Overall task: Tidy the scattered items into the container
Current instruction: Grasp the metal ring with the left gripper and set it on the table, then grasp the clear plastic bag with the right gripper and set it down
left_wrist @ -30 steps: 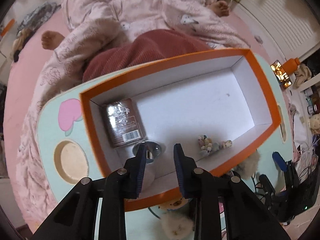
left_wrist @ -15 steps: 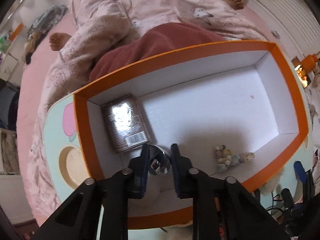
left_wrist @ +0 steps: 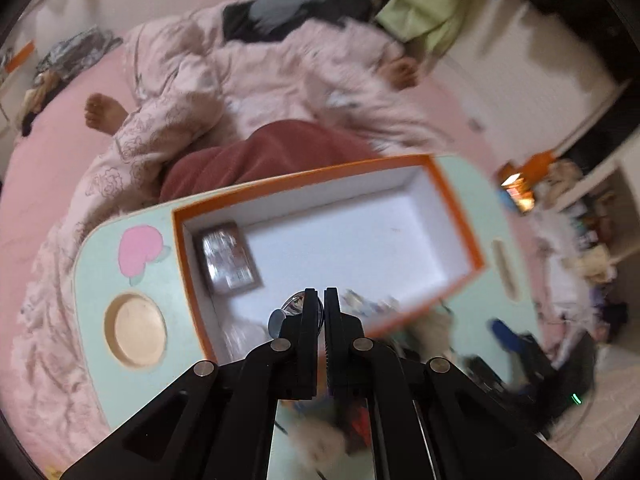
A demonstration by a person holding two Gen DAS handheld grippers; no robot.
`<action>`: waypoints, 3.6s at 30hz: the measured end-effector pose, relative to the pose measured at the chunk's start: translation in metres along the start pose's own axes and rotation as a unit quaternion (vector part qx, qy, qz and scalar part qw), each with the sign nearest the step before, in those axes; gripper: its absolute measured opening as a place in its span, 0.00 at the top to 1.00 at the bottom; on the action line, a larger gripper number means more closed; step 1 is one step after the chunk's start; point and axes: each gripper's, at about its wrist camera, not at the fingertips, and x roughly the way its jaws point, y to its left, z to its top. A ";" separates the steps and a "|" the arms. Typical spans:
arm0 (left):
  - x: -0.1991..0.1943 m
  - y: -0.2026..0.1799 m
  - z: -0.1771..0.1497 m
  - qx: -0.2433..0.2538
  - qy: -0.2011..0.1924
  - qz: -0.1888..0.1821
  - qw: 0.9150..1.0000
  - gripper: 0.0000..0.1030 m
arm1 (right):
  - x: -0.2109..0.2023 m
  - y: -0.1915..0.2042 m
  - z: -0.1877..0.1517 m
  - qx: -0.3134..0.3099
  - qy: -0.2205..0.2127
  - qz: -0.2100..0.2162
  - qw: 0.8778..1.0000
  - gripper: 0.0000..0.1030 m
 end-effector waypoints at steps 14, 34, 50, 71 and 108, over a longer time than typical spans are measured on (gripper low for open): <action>0.015 0.036 -0.110 -0.046 -0.071 0.020 0.996 0.97 | -0.003 0.001 0.003 0.001 0.001 -0.007 1.000 0.32; 0.015 0.037 -0.127 -0.071 -0.169 -0.013 0.983 0.97 | 0.001 0.005 0.004 -0.016 0.009 -0.026 0.999 0.32; 0.013 0.048 -0.165 -0.053 -0.231 -0.066 0.969 0.37 | 0.114 0.161 0.148 -0.010 0.247 0.211 0.946 0.34; 0.013 0.073 -0.194 -0.072 -0.261 -0.070 0.960 0.24 | 0.154 0.163 0.135 0.034 0.250 0.086 0.964 0.45; 0.020 0.084 -0.194 -0.094 -0.231 -0.102 0.963 0.23 | 0.040 0.084 0.157 0.054 0.146 0.177 0.972 0.75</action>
